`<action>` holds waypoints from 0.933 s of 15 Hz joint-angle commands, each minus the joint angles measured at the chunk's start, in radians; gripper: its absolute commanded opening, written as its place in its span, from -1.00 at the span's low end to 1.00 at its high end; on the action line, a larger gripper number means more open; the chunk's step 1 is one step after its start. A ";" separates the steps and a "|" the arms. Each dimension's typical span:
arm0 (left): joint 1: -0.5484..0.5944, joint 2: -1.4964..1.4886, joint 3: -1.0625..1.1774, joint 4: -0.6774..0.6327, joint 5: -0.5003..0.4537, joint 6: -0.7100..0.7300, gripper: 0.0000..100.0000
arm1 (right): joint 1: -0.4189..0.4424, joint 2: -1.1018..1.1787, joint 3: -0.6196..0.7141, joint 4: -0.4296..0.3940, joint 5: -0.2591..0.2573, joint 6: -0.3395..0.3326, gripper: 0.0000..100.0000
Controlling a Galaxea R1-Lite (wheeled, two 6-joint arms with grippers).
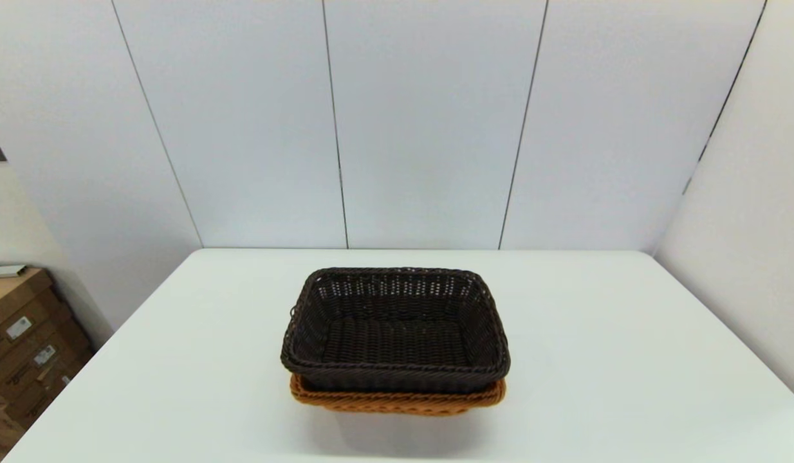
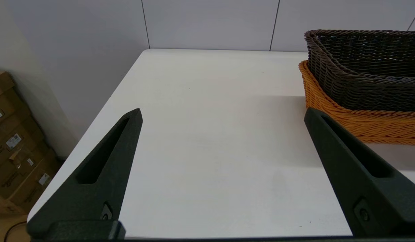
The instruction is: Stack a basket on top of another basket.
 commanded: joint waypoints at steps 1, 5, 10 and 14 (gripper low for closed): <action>0.000 0.000 0.000 -0.001 0.001 -0.001 1.00 | -0.012 -0.203 0.076 0.011 0.004 -0.085 1.00; 0.000 0.000 0.000 -0.001 0.001 -0.001 1.00 | -0.022 -0.358 0.191 0.014 -0.019 -0.248 1.00; 0.000 0.000 0.000 0.001 0.001 -0.001 1.00 | -0.022 -0.358 0.360 -0.116 -0.053 -0.351 1.00; 0.000 0.000 0.000 -0.001 0.001 -0.001 1.00 | -0.022 -0.358 0.617 -0.548 -0.057 -0.483 1.00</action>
